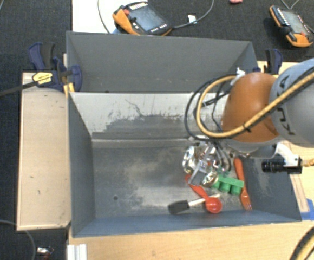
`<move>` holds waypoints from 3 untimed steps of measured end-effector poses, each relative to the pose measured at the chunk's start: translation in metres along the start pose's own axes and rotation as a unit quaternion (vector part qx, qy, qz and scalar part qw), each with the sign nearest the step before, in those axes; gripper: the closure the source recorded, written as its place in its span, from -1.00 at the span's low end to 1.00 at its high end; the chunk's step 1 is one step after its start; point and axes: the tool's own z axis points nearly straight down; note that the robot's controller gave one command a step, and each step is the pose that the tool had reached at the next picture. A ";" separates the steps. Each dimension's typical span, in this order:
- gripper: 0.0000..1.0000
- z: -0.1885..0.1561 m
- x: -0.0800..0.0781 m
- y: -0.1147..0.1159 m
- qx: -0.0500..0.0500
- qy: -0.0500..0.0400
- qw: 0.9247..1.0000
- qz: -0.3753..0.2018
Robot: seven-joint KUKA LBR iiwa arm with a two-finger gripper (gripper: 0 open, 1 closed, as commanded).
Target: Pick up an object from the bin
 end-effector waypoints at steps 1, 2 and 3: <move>-1.00 -0.003 0.005 0.006 -0.002 -0.002 1.000 -0.026; -1.00 0.001 0.011 0.013 0.000 0.000 0.999 0.037; -1.00 0.007 0.012 0.009 -0.002 -0.002 1.000 -0.009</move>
Offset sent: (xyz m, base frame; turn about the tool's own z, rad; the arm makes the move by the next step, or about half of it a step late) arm -0.0044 0.0164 -0.0008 0.0739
